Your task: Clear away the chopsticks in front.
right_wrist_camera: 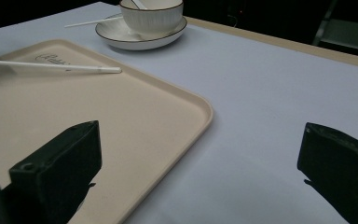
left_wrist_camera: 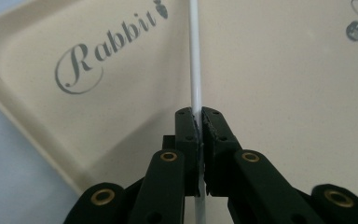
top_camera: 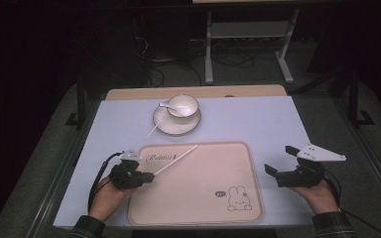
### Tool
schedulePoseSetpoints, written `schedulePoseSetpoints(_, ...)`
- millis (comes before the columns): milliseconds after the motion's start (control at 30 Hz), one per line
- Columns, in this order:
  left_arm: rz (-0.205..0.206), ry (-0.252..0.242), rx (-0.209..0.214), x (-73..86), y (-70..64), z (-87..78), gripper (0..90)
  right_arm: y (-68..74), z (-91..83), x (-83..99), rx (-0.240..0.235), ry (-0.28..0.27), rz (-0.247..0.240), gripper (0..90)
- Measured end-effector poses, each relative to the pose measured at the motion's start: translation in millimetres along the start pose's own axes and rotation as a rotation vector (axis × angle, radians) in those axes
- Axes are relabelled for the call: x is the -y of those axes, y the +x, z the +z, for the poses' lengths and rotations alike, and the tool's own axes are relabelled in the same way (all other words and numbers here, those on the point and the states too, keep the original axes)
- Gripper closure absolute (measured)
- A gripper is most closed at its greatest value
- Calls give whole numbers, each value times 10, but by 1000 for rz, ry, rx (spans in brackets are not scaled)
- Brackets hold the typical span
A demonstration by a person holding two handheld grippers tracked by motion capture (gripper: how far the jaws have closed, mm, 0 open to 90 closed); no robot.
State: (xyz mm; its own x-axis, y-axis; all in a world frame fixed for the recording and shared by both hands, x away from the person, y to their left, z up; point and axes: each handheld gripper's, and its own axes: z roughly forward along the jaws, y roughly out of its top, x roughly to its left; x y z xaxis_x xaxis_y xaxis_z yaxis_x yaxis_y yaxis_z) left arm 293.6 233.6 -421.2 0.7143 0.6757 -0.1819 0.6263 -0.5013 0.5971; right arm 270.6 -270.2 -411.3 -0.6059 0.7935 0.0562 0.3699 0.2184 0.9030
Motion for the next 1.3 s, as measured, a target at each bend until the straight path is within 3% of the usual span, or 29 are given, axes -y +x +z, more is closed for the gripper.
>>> schedulePoseSetpoints(267,21,58,-19,27,20,81,846,-3,6,2,0,3,1,0)
schedulePoseSetpoints(400,20,57,-20,26,21,81,844,-2,7,2,0,4,-1,0)
schedulePoseSetpoints(633,18,52,-10,28,22,78,757,2,10,2,-3,5,-3,0)
schedulePoseSetpoints(700,16,49,9,19,22,72,669,3,9,1,-2,5,-2,0)
schedulePoseSetpoints(733,13,42,31,8,30,64,575,2,9,2,-2,7,-2,0)
schedulePoseSetpoints(800,1,12,65,-10,36,44,275,-1,8,3,-3,6,-1,0)
schedulePoseSetpoints(833,1,12,65,-10,36,44,221,-3,9,3,-3,7,-2,0)
schedulePoseSetpoints(867,12,-22,46,-40,24,13,199,-3,9,3,-2,7,-1,0)
schedulePoseSetpoints(933,3,-40,55,-83,39,-8,168,-2,10,3,-1,7,-1,0)
schedulePoseSetpoints(1300,24,-93,-51,-549,285,-83,163,-8,2,3,3,3,3,0)
